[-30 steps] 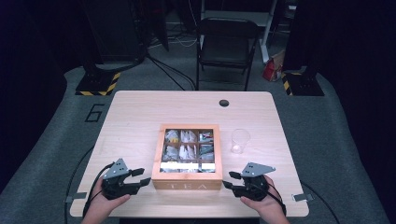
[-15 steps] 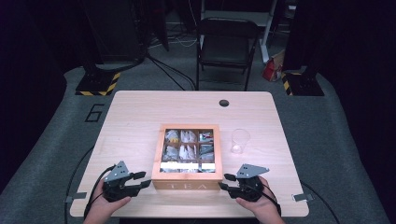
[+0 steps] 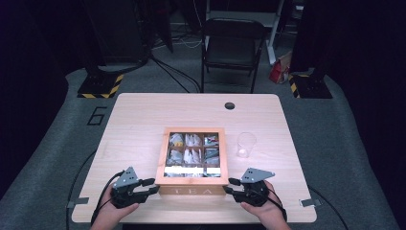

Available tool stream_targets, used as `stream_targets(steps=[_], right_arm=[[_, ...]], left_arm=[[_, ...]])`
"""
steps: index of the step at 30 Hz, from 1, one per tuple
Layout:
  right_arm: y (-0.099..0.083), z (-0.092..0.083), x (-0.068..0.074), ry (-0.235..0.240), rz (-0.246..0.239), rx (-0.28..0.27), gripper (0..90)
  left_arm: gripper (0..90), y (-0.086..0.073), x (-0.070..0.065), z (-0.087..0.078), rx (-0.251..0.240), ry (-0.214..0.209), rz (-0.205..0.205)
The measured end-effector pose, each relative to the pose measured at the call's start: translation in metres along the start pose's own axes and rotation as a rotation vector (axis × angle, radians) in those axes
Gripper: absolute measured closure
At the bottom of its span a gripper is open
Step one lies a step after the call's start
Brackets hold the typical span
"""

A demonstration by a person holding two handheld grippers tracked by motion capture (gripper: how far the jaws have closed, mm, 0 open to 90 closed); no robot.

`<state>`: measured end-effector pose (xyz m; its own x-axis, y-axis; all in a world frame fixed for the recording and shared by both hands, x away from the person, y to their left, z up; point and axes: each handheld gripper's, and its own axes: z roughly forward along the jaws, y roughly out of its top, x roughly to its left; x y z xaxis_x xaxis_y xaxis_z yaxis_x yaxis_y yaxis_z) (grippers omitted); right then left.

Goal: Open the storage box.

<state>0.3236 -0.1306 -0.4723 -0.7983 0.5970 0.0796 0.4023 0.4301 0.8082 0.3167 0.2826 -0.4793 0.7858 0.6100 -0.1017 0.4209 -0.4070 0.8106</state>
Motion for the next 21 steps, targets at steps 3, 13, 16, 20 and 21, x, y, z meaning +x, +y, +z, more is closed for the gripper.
stream_targets(steps=[3, 13, 16, 20, 21], right_arm=[[0.0003, 0.0005, 0.0001, 0.002, 0.002, 0.003, 61.5], [0.0019, 0.0017, 0.001, 0.004, 0.003, 0.002, 61.1], [0.0027, 0.0012, 0.0012, 0.007, 0.014, 0.003, 60.9], [0.0047, 0.0, 0.0006, 0.015, 0.018, -0.002, 60.7], [0.0052, -0.0002, 0.0004, 0.016, 0.015, -0.005, 60.7]], left_arm=[[62.8, 0.0016, -0.0024, 0.002, -0.02, 0.014, 0.011], [63.2, 0.0046, -0.0051, 0.0016, -0.019, 0.029, 0.02], [63.3, 0.0065, -0.0049, 0.0005, -0.011, 0.029, 0.03], [62.9, 0.0079, -0.0046, -0.0005, -0.019, 0.011, 0.004], [62.9, 0.0083, -0.0044, -0.0005, -0.028, 0.02, 0.011]])
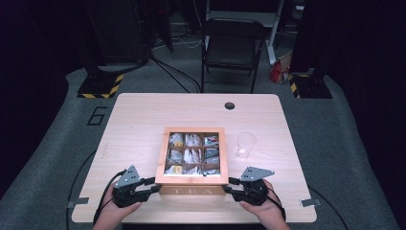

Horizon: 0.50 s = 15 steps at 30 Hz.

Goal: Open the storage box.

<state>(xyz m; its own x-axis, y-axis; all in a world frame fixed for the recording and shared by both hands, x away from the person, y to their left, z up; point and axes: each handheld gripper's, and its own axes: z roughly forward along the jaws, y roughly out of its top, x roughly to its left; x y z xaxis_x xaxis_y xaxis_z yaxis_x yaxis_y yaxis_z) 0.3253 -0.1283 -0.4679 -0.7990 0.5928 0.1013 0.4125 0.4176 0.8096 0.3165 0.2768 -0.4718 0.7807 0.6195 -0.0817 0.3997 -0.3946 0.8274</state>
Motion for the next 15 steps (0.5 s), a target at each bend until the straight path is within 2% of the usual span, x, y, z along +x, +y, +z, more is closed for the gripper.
stream_targets(steps=[6, 14, 15], right_arm=[[0.004, -0.004, 0.0, -0.008, -0.002, -0.007, 60.6], [0.013, -0.01, 0.001, -0.022, 0.005, -0.036, 59.1], [0.015, -0.011, 0.0, -0.022, 0.002, -0.039, 58.8]], left_arm=[[60.5, 0.006, 0.0, -0.004, 0.001, 0.009, 0.008], [59.1, 0.016, -0.001, -0.008, -0.031, 0.02, -0.011], [59.0, 0.017, 0.0, -0.009, -0.031, 0.026, -0.001]])
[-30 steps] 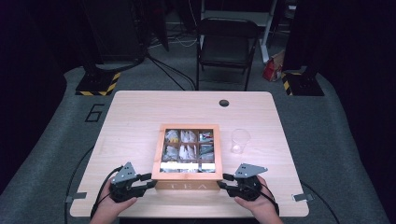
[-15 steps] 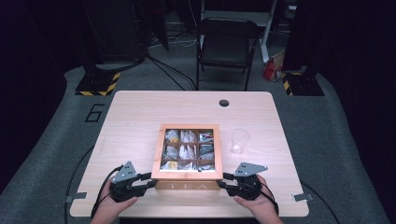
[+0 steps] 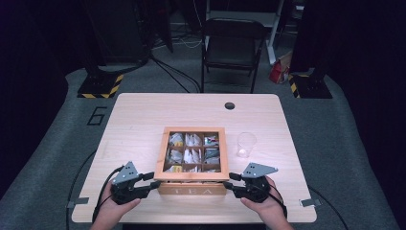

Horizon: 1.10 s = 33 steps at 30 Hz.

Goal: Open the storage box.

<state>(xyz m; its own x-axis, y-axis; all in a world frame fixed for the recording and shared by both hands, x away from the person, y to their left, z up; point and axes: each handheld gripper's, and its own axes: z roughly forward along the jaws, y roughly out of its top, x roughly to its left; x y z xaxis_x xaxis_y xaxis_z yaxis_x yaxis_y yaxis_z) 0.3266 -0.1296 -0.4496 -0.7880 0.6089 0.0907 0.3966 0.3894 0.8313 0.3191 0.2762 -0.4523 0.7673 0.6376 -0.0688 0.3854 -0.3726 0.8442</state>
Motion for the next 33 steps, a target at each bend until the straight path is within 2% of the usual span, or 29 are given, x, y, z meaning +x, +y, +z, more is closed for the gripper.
stream_targets(steps=[2, 7, 14, 25, 28, 33], right_arm=[[0.003, -0.002, 0.0, -0.003, -0.003, -0.003, 57.9], [0.01, -0.005, 0.0, -0.014, -0.013, -0.013, 55.7], [0.021, -0.006, 0.0, -0.037, -0.039, -0.03, 46.2], [0.037, -0.01, -0.002, -0.053, -0.055, -0.049, 44.4], [0.041, -0.011, -0.003, -0.05, -0.057, -0.046, 44.4], [0.047, -0.014, -0.004, -0.053, -0.067, -0.046, 44.8]], left_arm=[[56.5, 0.002, 0.0, -0.001, -0.002, -0.001, -0.003], [54.6, 0.009, 0.002, -0.004, -0.007, 0.009, 0.021], [50.4, 0.02, 0.002, -0.007, -0.018, 0.02, 0.042], [49.8, 0.035, 0.006, -0.013, -0.044, 0.028, 0.055], [49.8, 0.039, 0.008, -0.015, -0.033, 0.015, 0.053], [50.1, 0.046, 0.01, -0.017, -0.04, 0.02, 0.06]])
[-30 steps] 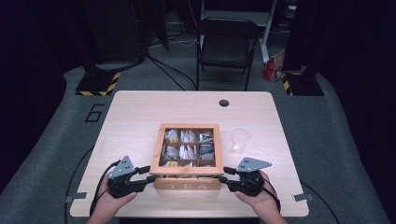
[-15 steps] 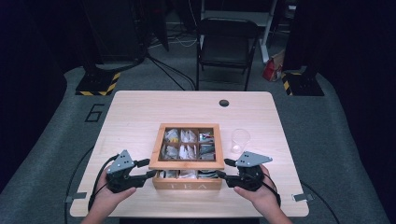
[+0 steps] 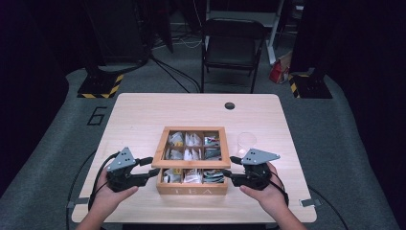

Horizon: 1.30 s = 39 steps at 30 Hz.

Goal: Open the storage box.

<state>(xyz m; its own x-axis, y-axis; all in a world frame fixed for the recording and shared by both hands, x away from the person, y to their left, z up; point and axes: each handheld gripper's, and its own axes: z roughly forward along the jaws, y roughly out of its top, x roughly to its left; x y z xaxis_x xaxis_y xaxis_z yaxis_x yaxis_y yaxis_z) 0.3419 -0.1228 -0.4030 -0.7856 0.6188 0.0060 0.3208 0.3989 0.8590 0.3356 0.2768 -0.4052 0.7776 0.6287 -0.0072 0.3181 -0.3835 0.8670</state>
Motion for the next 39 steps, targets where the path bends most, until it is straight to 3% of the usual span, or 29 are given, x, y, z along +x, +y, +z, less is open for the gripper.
stream_targets(steps=[11, 24, 30, 36, 39], right_arm=[[0.015, -0.003, -0.005, -0.015, -0.002, -0.037, 45.2], [0.033, -0.005, -0.014, 0.0, 0.026, -0.03, 46.0], [0.042, -0.007, -0.022, 0.014, 0.051, -0.046, 47.6], [0.055, -0.006, -0.027, -0.009, 0.016, -0.05, 47.8], [0.059, -0.005, -0.029, -0.012, 0.036, -0.05, 47.8]], left_arm=[[51.5, 0.017, 0.003, -0.003, -0.014, 0.03, 0.025], [52.4, 0.036, 0.013, -0.005, -0.002, 0.016, 0.022], [52.6, 0.047, 0.021, -0.006, -0.02, 0.005, -0.008], [54.0, 0.056, 0.03, -0.008, -0.033, -0.014, -0.032], [54.0, 0.059, 0.032, -0.007, -0.052, -0.014, -0.04]])
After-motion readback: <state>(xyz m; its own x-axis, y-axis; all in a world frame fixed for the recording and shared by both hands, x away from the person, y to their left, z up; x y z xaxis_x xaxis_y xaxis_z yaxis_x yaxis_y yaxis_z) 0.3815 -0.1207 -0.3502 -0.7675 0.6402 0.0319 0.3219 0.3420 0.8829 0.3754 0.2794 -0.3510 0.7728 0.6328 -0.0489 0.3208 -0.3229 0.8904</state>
